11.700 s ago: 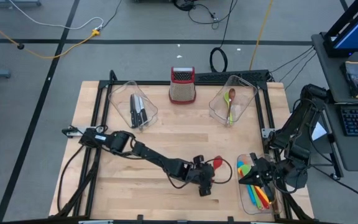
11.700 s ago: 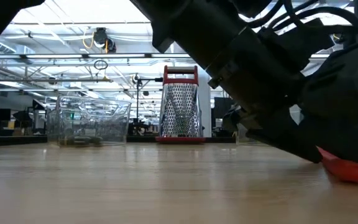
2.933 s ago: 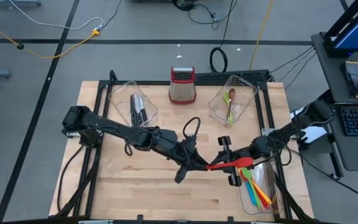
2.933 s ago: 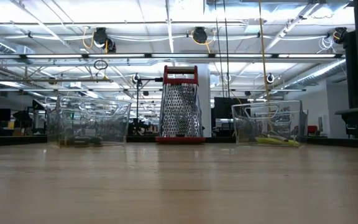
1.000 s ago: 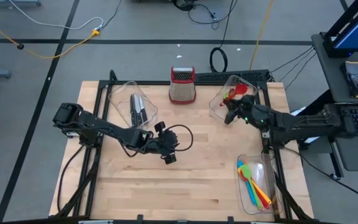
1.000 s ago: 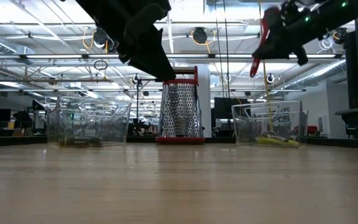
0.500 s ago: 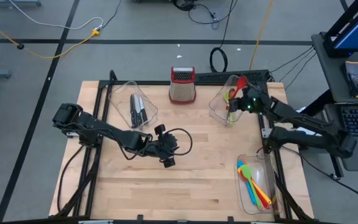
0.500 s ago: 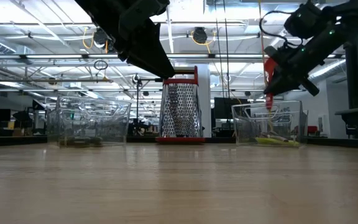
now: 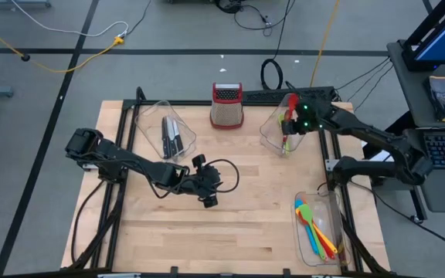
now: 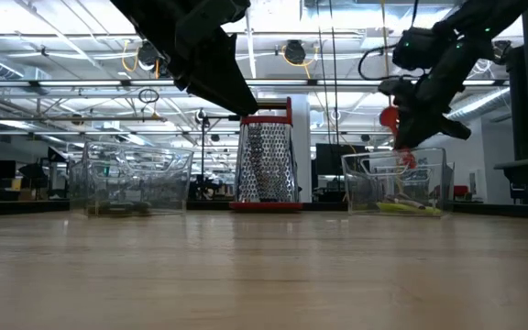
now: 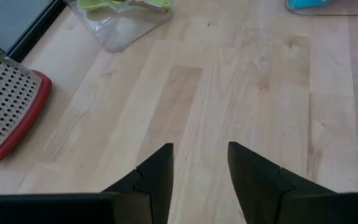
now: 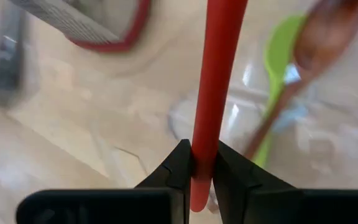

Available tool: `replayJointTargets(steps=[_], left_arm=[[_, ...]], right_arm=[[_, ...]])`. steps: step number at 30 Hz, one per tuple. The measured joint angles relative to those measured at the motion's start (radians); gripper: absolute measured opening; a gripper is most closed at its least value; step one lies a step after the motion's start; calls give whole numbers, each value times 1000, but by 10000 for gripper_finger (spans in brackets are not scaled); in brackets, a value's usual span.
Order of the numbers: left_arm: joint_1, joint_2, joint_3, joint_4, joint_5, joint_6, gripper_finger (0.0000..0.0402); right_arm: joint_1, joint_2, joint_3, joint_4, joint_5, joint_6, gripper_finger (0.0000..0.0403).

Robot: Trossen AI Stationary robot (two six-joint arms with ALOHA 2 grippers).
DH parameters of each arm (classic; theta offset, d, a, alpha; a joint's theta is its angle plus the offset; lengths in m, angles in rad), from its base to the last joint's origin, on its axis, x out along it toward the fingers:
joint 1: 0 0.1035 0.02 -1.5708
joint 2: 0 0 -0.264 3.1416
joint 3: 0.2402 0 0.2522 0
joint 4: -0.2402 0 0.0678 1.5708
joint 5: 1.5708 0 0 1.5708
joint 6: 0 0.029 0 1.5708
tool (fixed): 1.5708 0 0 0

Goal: Pick & Place Kitchen Items
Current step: Put the red serving spoon into the top right transparent bin

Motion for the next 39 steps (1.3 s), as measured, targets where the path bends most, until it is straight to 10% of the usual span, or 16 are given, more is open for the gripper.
replayJointTargets(steps=[39], left_arm=[[-1,0,0,-7,27,4,152]], right_arm=[[-86,264,33,-133,-132,45,45]])
